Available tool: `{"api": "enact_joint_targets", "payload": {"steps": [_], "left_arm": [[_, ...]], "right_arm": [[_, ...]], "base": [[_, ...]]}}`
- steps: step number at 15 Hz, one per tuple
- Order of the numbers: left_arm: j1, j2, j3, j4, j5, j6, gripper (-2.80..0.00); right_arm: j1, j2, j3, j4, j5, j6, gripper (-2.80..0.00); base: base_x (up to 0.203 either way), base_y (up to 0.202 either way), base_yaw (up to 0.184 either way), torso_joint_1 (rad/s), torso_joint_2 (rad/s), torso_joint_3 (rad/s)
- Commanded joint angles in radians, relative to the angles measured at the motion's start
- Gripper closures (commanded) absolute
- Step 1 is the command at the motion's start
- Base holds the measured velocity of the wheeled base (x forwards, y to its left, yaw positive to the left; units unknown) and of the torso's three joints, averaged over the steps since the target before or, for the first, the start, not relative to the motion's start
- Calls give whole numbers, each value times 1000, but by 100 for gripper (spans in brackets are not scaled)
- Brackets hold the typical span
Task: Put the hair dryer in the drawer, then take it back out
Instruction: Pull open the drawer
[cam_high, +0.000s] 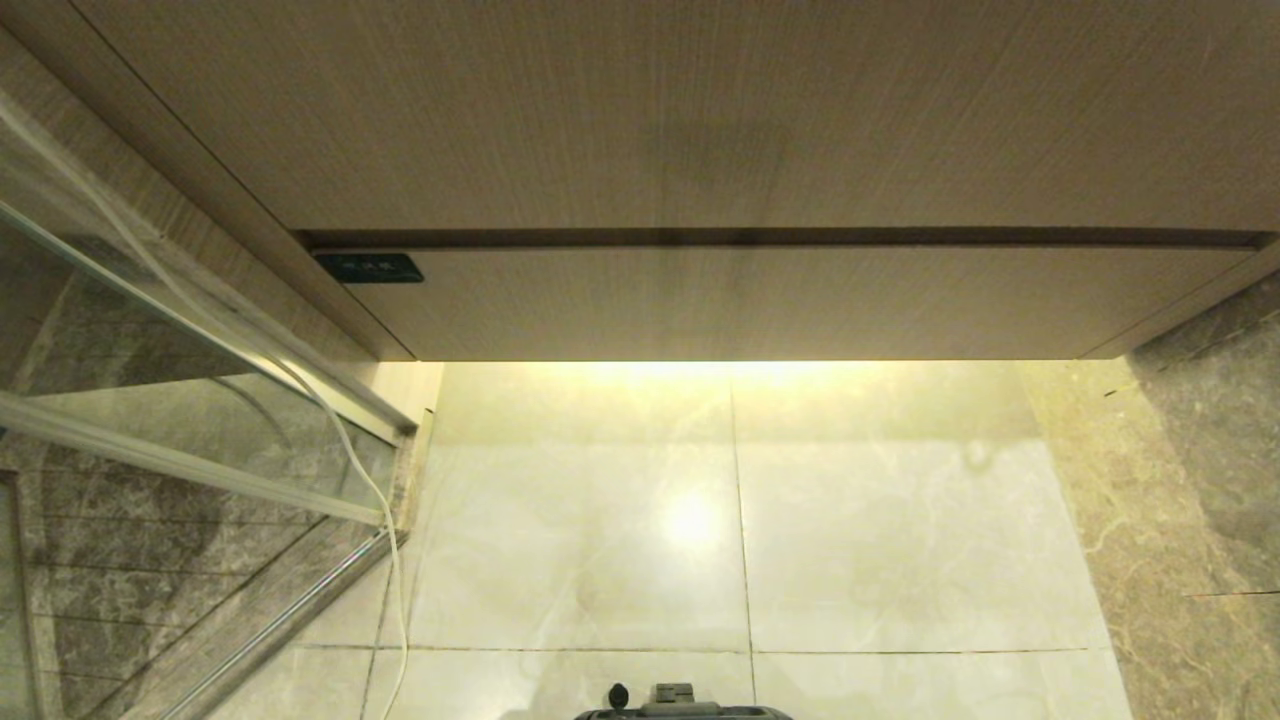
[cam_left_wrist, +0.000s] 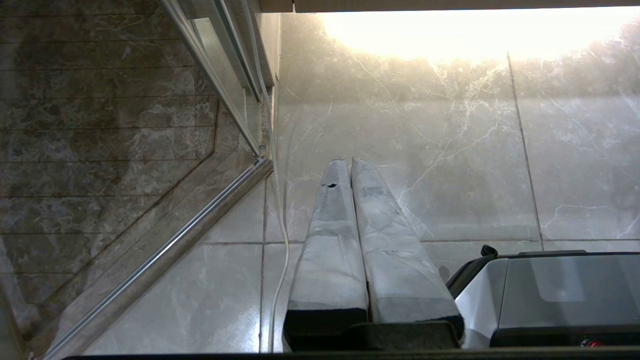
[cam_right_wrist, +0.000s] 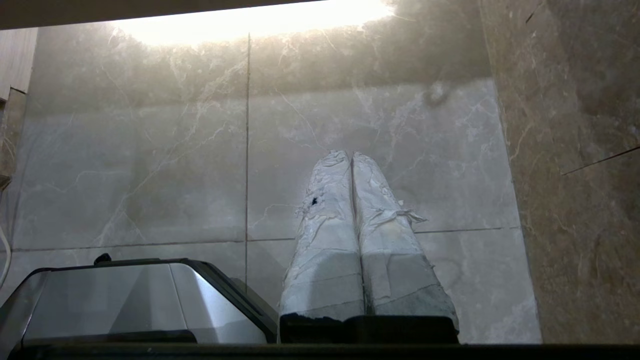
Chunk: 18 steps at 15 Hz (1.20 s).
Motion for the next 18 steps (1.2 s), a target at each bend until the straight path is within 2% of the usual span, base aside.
{"api": "enact_joint_targets", "payload": {"steps": [1,12,15,18], "left_arm": [[0,0,0,0,0,0,0],[-1,0,0,0,0,0,0],[-1,0,2,0,0,0,0],[-1,0,2,0,0,0,0]], "right_arm": [[0,0,0,-1,0,0,0],[0,-1,-19,2,-2,-25,0],[0,25,-223,114,6,-62,0],[-2,170,-609,336,40,-65,0]], "base": [[0,0,0,0,0,0],[0,0,0,0,0,0],[0,0,0,0,0,0],[0,0,0,0,0,0]]}}
